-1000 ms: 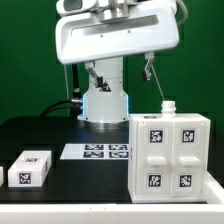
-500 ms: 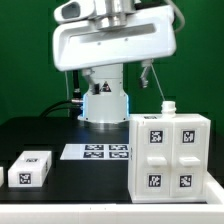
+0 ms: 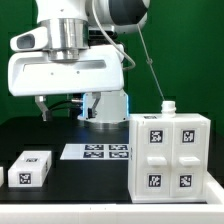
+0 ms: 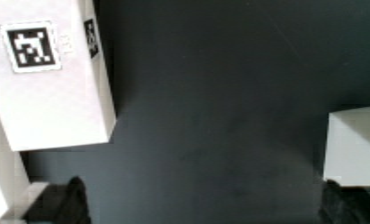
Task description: Assemble cabinet
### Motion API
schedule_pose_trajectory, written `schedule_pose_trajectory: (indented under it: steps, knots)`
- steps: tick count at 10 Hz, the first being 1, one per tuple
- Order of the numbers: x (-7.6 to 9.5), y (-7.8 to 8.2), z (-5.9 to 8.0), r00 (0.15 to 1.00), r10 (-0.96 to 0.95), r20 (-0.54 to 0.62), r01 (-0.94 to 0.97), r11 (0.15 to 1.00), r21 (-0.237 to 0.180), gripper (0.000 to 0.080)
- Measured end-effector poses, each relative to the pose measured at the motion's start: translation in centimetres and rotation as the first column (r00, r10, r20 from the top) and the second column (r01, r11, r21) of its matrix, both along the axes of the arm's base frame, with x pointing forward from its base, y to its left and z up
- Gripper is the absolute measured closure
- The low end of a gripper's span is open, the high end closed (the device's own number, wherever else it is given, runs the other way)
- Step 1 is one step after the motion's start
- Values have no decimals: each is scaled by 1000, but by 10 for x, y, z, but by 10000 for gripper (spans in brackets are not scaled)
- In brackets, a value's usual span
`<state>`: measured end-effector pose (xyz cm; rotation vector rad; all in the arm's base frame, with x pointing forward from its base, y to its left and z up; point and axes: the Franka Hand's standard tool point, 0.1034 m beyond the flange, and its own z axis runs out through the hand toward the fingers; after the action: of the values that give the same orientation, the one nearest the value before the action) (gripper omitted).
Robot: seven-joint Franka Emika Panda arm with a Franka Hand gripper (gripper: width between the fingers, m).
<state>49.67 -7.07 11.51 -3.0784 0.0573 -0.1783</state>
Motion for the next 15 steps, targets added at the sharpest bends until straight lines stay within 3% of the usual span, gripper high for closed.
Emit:
schedule_pose_trajectory:
  steps: [2,4,6,10,13,14,15]
  knots:
    - [-1,-1,-2,1000,-1,-3,1,1000,-2,151]
    - [-8,-25,-31,998,-7,-65,5,1000,-26,151]
    - [-3,-43,-43,992,-47,-115,44,999,-31,151]
    - [-4,-44,-45,992,-35,-120,31,999,-34,151]
    - [-8,-77,-64,992,43,-121,-55,994,-96,151]
    - [-3,-92,-57,993,57,-99,-68,991,-114,151]
    - [-3,-92,-57,994,48,-97,-59,992,-115,151]
